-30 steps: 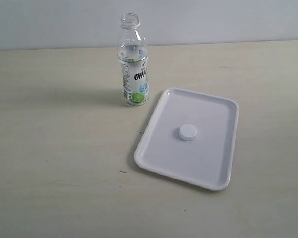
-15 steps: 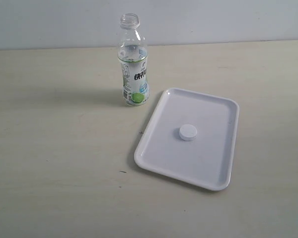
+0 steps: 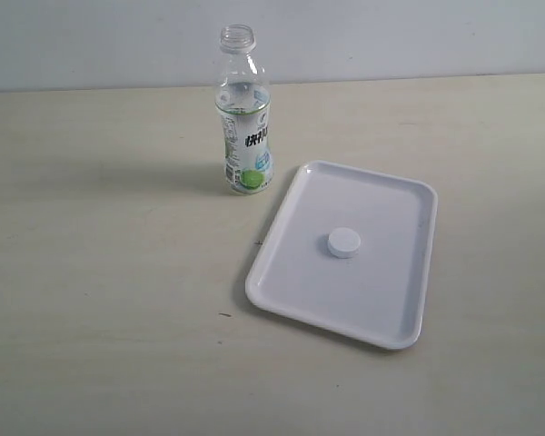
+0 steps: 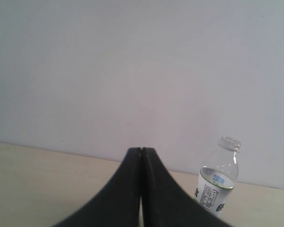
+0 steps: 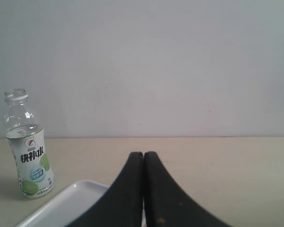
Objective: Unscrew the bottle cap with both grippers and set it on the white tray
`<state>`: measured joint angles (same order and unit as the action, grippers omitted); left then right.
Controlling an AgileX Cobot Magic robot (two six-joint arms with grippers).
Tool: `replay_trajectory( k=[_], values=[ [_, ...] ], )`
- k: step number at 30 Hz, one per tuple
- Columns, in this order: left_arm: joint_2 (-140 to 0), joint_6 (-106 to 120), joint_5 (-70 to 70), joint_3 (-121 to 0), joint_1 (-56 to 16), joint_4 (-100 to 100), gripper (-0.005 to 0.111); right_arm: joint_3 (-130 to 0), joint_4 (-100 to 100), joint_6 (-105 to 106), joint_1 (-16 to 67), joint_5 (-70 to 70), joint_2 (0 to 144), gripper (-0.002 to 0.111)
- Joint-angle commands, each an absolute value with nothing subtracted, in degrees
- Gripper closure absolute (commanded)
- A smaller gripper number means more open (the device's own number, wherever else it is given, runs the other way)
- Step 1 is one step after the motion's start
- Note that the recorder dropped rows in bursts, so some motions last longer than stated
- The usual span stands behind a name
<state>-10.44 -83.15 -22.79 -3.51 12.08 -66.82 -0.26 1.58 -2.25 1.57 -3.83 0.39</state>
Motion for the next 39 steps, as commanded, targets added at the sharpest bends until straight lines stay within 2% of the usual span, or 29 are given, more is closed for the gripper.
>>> replay_trajectory(
  k=[1,7,12,16,39],
  values=[
    [-10.06,-83.14,-22.77,-3.23,12.06,-66.29,0.107,0.0,1.56,-2.08,1.32,-3.51,0.0,0.108],
    [-9.19,-83.3,-22.88,-3.23,10.73,-66.29,0.107,0.0,1.56,-2.08,1.32,-3.51,0.0,0.108],
    [-0.79,-77.04,-14.12,-2.61,0.44,-72.85,0.107,0.0,1.56,-2.08,1.32,-3.51,0.0,0.108],
    [0.0,-76.78,-9.02,-2.41,-5.73,-75.28,0.107,0.0,1.56,-2.08,1.32,-3.51,0.0,0.108],
    [0.0,-78.68,-10.91,0.0,-6.1,-73.57,0.107,0.0,1.56,-2.08,1.32,-3.41,0.0,0.108]
  ],
)
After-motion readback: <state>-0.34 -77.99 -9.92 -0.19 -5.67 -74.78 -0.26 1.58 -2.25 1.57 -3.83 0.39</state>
